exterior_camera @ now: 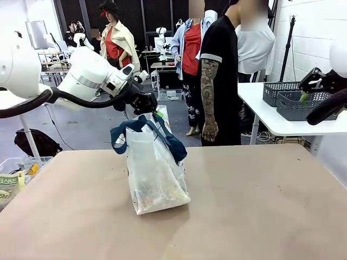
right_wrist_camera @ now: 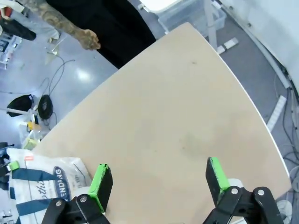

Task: Transfer purchased items from the store into the shopping bag.
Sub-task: Move the Reusable shopping bag to the right side of the table.

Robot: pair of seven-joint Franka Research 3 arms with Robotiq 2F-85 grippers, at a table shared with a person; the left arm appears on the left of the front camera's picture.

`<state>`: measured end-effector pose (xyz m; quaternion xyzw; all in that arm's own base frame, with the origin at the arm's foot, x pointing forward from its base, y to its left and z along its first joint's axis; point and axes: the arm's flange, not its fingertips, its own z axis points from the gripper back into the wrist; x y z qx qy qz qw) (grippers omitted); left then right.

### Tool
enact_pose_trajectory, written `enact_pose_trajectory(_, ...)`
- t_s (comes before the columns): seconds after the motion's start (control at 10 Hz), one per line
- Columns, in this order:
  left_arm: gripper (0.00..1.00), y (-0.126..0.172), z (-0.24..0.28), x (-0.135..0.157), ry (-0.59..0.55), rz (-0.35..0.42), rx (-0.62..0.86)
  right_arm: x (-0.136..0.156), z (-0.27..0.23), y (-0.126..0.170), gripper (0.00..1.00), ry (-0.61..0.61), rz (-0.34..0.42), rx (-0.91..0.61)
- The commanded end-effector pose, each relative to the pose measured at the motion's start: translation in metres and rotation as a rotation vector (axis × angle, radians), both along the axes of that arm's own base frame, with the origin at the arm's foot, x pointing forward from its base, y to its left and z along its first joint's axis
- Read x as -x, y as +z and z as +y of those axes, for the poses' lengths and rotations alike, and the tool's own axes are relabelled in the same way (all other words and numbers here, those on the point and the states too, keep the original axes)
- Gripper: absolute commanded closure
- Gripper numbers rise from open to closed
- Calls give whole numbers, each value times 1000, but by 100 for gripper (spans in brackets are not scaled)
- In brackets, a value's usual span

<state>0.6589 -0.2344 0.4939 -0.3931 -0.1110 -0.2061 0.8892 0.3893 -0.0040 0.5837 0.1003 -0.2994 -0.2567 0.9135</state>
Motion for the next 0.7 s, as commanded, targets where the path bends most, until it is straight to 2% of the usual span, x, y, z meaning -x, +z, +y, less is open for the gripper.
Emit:
enact_pose_trajectory(0.0, 100, 24, 30, 25, 86, -51, 0, 0, -2, 0, 0, 10, 9, 20)
enact_pose_trajectory(0.1, 100, 41, 48, 39, 90, -73, -12, 0, -2, 0, 0, 10, 9, 20)
enact_pose_trajectory(0.4, 100, 72, 100, 82, 317, -71, -85, 0, -2, 0, 0, 10, 9, 20)
enact_pose_trajectory(0.5, 100, 80, 124, 100, 441, -76, -74, 0, -2, 0, 0, 10, 9, 20)
enact_pose_trajectory(0.6, 100, 90, 151, 121, 501, -81, -60, 0, -2, 0, 0, 10, 9, 20)
